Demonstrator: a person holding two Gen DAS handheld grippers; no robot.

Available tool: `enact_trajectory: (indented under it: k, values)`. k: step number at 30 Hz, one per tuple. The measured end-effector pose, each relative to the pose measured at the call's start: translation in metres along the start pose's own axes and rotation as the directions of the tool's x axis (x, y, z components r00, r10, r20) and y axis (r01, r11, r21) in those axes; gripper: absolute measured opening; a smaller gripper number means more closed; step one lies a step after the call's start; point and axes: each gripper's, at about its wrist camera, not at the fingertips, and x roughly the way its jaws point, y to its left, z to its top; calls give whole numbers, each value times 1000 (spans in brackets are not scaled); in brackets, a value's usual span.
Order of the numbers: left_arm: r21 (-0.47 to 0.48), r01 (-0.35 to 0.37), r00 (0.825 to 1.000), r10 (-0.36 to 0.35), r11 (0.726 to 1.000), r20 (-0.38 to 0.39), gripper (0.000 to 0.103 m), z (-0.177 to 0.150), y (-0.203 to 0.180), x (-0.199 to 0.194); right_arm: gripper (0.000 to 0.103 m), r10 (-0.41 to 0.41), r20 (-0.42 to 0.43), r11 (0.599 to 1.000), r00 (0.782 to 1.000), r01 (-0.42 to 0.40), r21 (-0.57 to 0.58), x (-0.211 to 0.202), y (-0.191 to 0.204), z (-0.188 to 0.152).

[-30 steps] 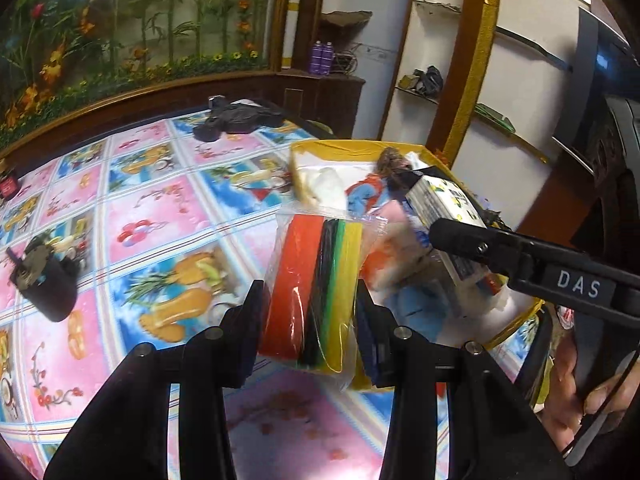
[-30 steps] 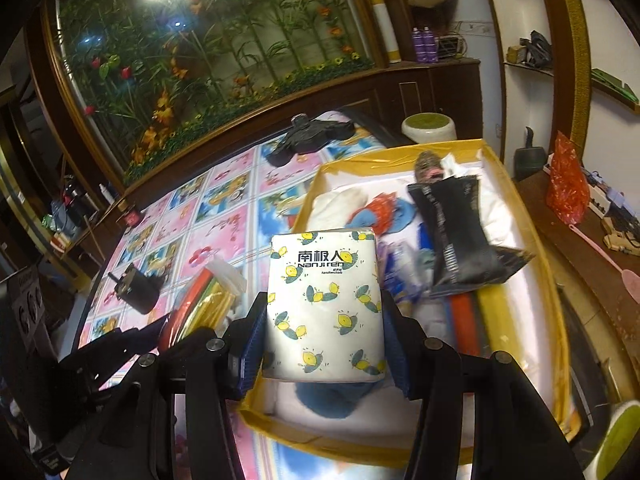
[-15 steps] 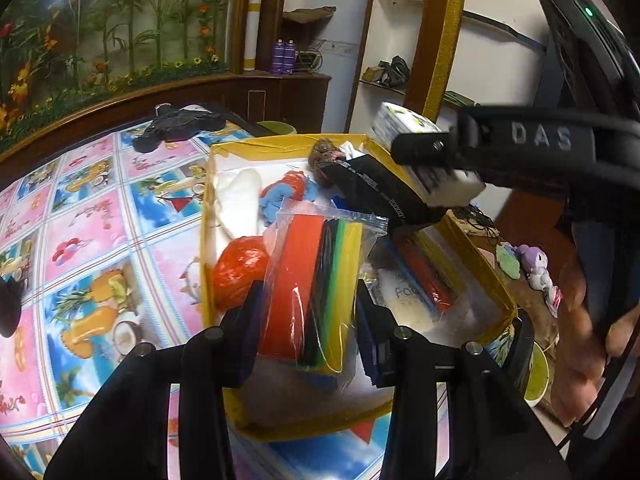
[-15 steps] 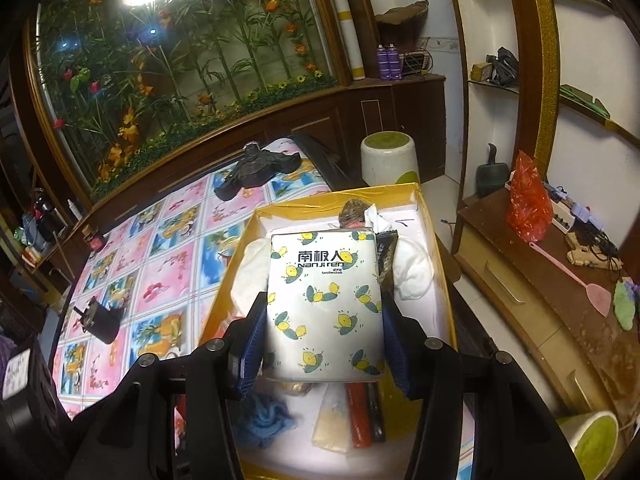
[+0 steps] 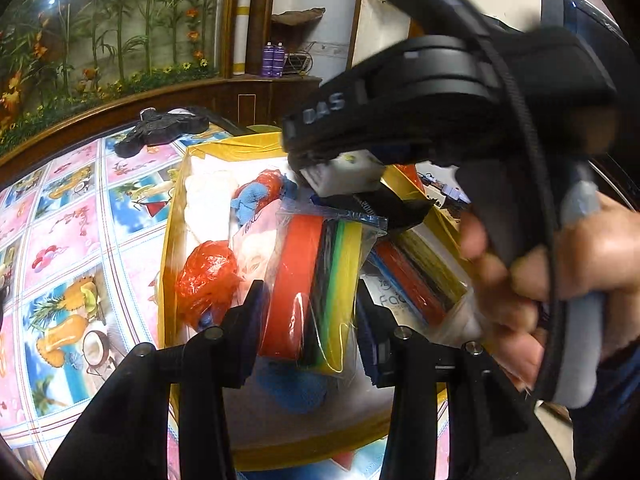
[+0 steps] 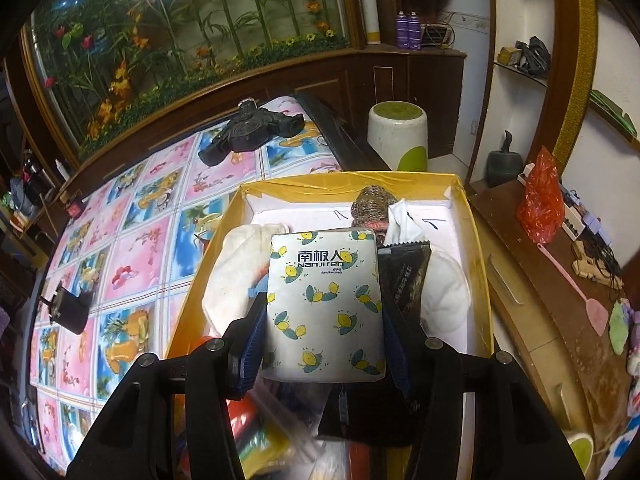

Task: Organize soft objects
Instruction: 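Lower both held items into the white box with both tools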

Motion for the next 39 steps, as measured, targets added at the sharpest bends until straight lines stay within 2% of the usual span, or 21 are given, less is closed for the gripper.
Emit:
enact_trajectory:
  k: [9, 15, 18, 22, 39]
  values:
    - [10, -16, 1000, 16, 1000, 19, 39, 0, 0, -1, 52, -52, -31, 996, 998, 50, -76, 32, 16, 26]
    - [-41, -58, 998, 58, 998, 16, 39, 3, 14, 2, 52, -35, -33, 994, 999, 31, -109, 43, 29, 32]
    - [-64, -69, 998, 69, 996, -2, 39, 3, 21, 6, 52, -62, -59, 989, 996, 53, -137, 58, 32, 32]
    - [-55, -79, 997, 79, 995, -1, 39, 1, 20, 7, 52, -77, -96, 990, 992, 65, -121, 75, 25, 31]
    - [6, -135, 991, 135, 991, 19, 40, -5, 10, 12, 53, -98, -95, 990, 991, 87, -114, 86, 23, 32]
